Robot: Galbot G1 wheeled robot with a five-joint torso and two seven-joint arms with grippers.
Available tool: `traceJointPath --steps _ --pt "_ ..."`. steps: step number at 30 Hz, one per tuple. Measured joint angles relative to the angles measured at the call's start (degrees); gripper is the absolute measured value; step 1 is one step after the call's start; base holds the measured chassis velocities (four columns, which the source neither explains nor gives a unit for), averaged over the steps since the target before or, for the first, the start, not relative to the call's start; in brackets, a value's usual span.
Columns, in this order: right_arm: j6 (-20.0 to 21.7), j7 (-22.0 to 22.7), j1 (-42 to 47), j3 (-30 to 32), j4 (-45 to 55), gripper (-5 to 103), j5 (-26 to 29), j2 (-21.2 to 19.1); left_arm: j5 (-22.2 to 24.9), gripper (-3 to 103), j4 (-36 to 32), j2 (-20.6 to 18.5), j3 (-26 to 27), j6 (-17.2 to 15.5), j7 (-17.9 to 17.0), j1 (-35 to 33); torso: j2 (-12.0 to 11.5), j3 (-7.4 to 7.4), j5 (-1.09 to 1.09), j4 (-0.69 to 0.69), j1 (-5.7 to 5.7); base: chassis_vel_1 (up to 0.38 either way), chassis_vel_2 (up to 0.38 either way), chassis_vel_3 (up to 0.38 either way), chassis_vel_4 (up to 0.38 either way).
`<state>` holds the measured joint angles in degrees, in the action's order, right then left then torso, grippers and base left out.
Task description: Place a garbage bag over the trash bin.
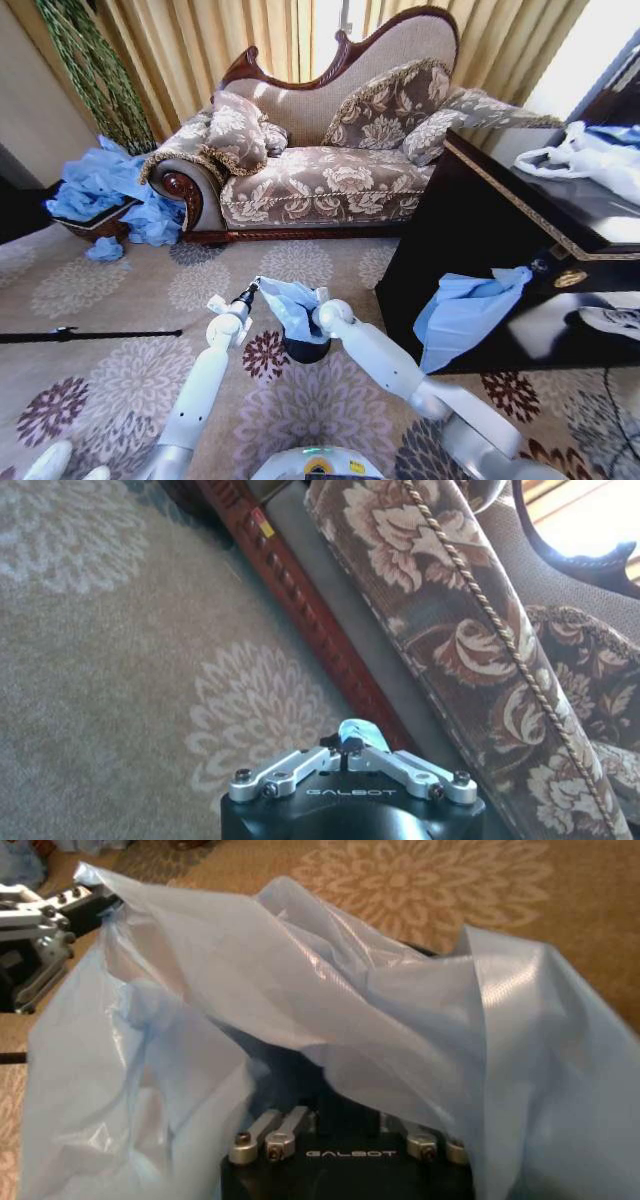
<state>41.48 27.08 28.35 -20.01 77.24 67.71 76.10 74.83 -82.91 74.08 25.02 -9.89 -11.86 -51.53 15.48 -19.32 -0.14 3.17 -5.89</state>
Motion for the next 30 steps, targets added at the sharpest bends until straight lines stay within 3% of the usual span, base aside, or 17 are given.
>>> traceJointPath --steps 4,11,15,18,30 --pt "-0.6 1.3 0.7 0.3 3.3 37 0.3 -1.5 -0.1 0 0.7 0.0 -0.1 0.0 0.2 0.1 0.0 0.0 -0.01 -0.01 0.0 0.0 0.0 0.0 0.0" --pt "-1.6 4.2 2.3 1.7 12.8 70 -0.5 -4.3 -0.2 0 1.9 -0.3 -0.4 0.1 0.8 0.3 0.0 0.0 0.0 -0.02 0.0 0.0 0.0 0.0 0.0" --pt "-2.0 5.2 2.8 1.3 15.6 80 -1.3 -5.7 -0.2 0 2.3 -0.2 -0.5 0.1 1.2 0.3 0.0 0.0 -0.01 -0.02 0.0 0.0 0.0 0.0 0.0" --pt "-3.7 2.9 3.4 1.3 16.0 95 -6.7 -7.0 -0.2 0 2.5 -0.2 -0.7 0.1 2.0 0.1 0.0 0.0 -0.01 -0.01 0.0 0.0 0.0 0.0 0.0" --pt "-8.4 0.5 2.3 3.4 12.7 100 -12.4 -3.9 -0.8 0 2.0 -0.3 -1.0 0.1 4.3 -1.3 0.0 0.0 -0.01 -0.02 0.0 0.0 0.0 0.0 0.0"
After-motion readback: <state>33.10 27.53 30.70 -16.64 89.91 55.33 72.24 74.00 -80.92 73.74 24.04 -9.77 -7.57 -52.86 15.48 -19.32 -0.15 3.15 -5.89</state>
